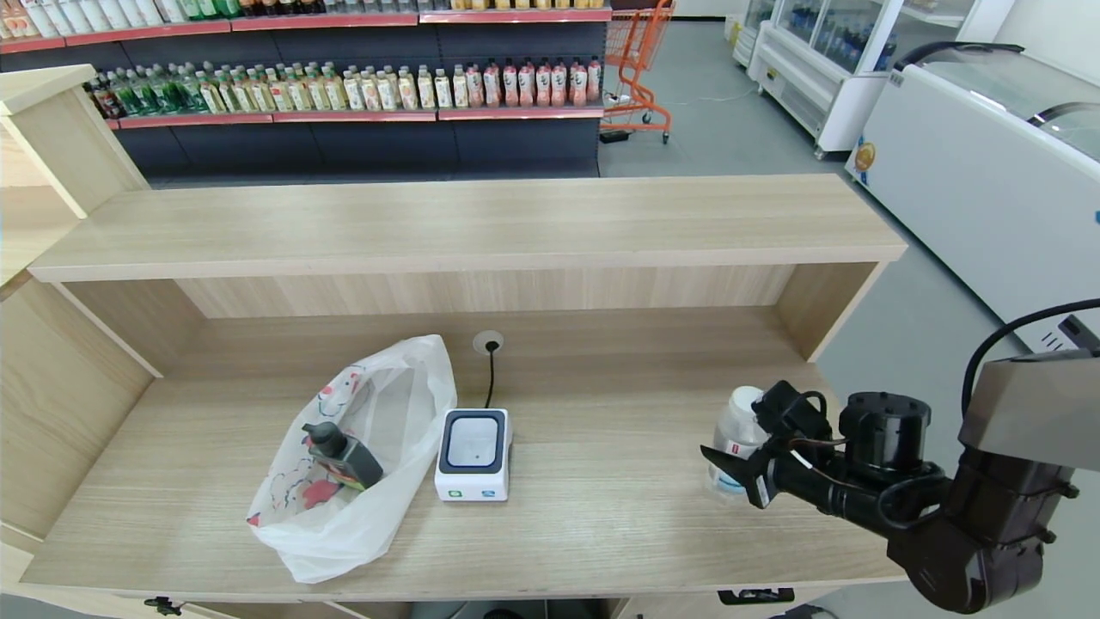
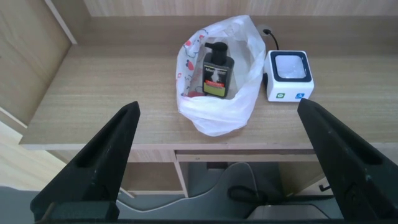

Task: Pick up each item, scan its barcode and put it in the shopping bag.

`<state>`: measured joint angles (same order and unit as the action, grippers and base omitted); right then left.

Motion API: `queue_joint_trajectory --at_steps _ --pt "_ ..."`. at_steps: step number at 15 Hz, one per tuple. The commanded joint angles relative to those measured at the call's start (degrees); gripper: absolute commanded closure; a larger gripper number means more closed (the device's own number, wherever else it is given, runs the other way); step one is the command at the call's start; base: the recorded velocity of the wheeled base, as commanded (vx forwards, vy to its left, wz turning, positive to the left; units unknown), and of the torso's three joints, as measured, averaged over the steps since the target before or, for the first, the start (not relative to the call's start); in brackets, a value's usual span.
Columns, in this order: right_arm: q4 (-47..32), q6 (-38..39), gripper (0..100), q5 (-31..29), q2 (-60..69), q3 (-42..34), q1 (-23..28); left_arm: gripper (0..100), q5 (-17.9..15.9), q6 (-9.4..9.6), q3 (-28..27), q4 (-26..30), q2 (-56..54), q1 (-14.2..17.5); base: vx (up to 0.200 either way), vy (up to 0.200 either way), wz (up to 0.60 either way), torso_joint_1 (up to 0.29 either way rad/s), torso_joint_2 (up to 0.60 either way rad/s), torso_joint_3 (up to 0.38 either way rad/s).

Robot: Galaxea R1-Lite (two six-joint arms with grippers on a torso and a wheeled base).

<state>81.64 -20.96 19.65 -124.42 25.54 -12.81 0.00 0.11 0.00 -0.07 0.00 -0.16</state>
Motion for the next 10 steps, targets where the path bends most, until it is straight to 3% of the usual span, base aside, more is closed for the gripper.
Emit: queue_joint_trajectory --at_steps 1,3,5,8,10 --pt "-0.61 4.26 100 3.82 5.94 -0.75 0.77 0 0.0 -0.02 0.0 -0.01 0.09 0.07 0.0 0.0 0.0 0.0 0.0 0.0" --pt "-5.79 13.92 100 8.83 15.7 -0.49 -0.11 0 0.0 0.07 0.0 -0.01 0.09 0.07 0.0 0.0 0.0 0.0 0.0 0.0" --pt "-8.34 22.63 100 19.2 24.13 -1.11 -0.28 0 0.0 -0.02 0.0 -0.01 0.09 -0.02 0.0 0.0 0.0 0.0 0.0 0.0" --pt "-6.85 24.3 100 28.69 28.35 -1.98 -0.63 0 0.0 -0.02 0.0 -0.01 0.09 -0.02 0.0 0.0 0.0 0.0 0.0 0.0" --pt "-0.52 24.65 100 32.12 28.62 -3.3 -1.95 0 0.0 -0.02 0.0 -0.01 0.09 -0.02 0.0 0.0 0.0 0.0 0.0 0.0"
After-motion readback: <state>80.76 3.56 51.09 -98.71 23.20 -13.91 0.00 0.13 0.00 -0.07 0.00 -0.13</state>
